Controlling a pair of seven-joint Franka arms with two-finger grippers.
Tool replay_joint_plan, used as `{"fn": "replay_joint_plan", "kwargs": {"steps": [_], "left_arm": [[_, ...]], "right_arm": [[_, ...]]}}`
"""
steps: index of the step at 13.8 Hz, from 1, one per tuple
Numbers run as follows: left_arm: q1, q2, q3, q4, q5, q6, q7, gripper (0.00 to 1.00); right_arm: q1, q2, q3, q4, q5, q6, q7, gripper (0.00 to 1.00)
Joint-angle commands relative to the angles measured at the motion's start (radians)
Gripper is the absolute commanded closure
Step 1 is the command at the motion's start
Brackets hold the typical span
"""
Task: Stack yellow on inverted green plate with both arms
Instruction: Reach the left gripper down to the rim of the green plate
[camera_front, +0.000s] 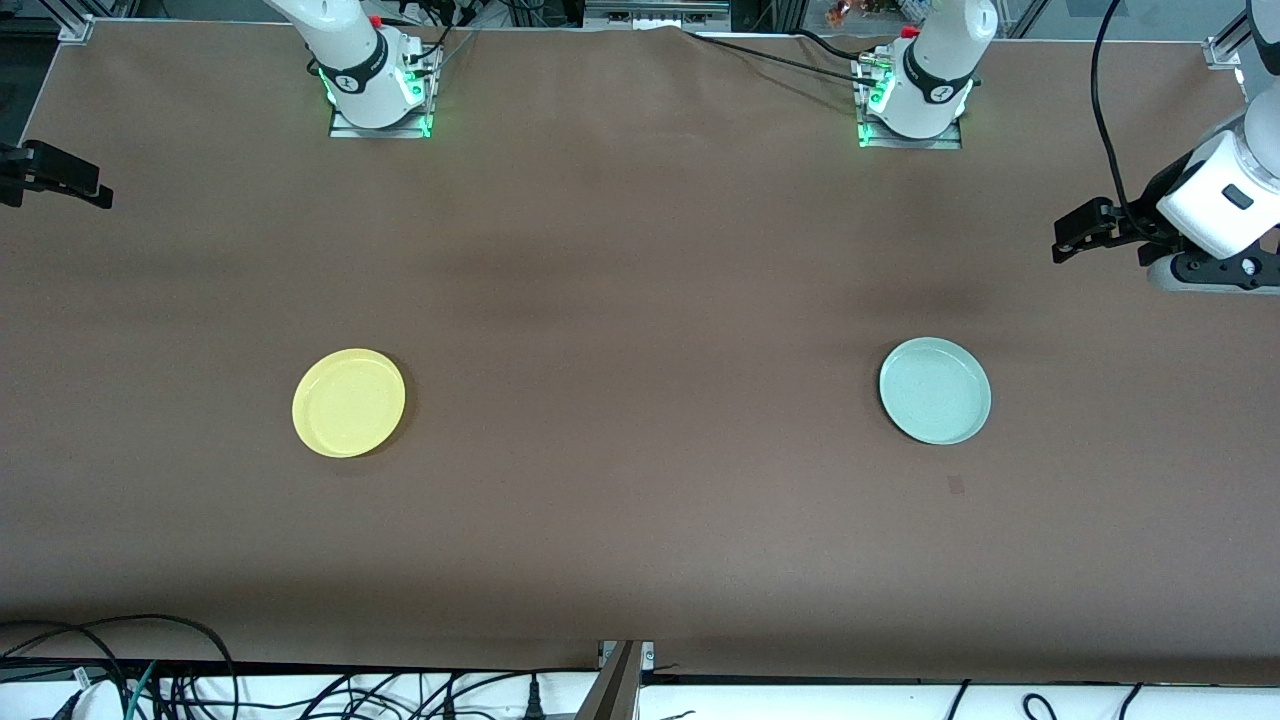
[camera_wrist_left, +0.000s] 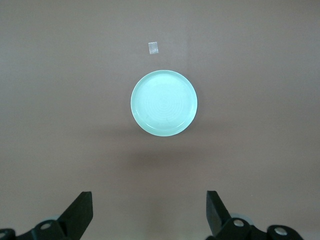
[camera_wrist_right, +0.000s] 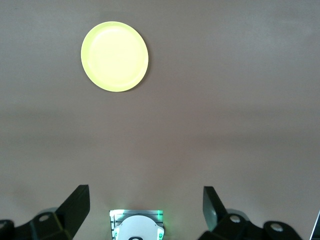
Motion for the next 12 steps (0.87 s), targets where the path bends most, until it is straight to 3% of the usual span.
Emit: {"fn": "replay_joint_plan", "kwargs": {"steps": [1,12], "left_arm": [[0.011,0.023,-0.006,0.046,-0.017,-0.013,0.025,0.00],[0.049,0.088,0.000,0.052,-0.069,-0.058,0.122,0.00]], "right_arm": [[-0.007,0.013,-0.003,0.027,0.019,-0.011,-0.011,0.00],[-0.007,0.013,-0.003,0.027,0.018,-0.011,-0.011,0.00]]}}
